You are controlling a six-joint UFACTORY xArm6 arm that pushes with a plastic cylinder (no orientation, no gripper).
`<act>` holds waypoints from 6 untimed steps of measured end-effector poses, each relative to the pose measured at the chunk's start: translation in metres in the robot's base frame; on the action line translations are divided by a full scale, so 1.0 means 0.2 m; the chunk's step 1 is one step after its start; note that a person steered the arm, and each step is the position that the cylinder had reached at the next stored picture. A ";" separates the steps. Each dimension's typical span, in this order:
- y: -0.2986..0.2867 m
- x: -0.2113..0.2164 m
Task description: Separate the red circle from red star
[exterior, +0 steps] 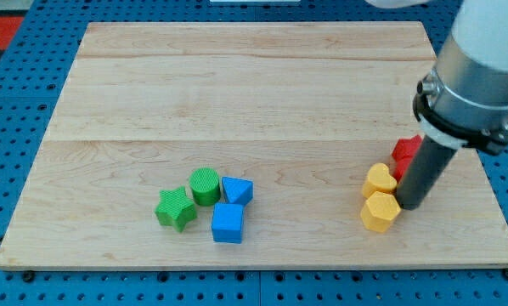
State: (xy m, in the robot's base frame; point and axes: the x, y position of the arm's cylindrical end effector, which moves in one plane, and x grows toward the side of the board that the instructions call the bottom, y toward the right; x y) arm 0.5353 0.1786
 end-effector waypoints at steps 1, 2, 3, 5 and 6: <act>0.00 -0.14; -0.01 -0.26; 0.05 -0.19; 0.31 -0.23; 0.31 -0.36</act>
